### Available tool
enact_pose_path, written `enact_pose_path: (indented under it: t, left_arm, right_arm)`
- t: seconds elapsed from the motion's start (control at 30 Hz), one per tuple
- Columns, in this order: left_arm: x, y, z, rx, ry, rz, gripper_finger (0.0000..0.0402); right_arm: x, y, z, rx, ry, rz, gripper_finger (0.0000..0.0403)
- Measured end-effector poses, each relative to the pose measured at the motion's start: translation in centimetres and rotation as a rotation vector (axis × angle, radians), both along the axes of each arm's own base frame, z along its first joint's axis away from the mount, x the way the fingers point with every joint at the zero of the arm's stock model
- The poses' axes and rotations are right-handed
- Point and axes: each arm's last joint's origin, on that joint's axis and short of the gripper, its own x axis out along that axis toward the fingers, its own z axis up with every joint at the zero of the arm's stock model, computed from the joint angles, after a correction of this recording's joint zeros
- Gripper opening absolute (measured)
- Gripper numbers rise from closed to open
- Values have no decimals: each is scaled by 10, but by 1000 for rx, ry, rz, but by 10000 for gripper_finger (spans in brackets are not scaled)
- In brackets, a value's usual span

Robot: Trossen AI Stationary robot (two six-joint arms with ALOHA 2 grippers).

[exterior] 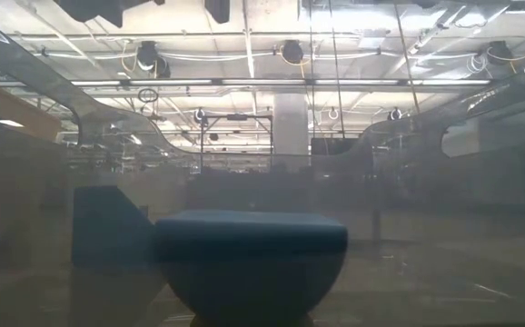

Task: Sort & place blocks by color
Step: Put the brown block into the blue bin

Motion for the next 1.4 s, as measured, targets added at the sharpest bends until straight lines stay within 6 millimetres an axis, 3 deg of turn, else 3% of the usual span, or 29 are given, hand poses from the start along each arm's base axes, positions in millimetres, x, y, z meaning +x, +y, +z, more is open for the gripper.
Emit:
enact_pose_path:
  t: [0.33,0.77,1.2,1.4]
  left_arm:
    - [-3,-15,-9,-27,117,-208,198]
    - [-3,-18,-10,21,94,-206,198]
    - [-2,-18,-9,41,70,-201,197]
    - [-2,-14,-7,5,75,-189,155]
  right_arm:
    - [1,-2,-4,-4,54,-7,112]
    - [1,-3,-1,-32,-8,-68,112]
    - [1,-5,-1,-172,-120,-126,112]
    - [2,-6,-2,-223,-145,-139,112]
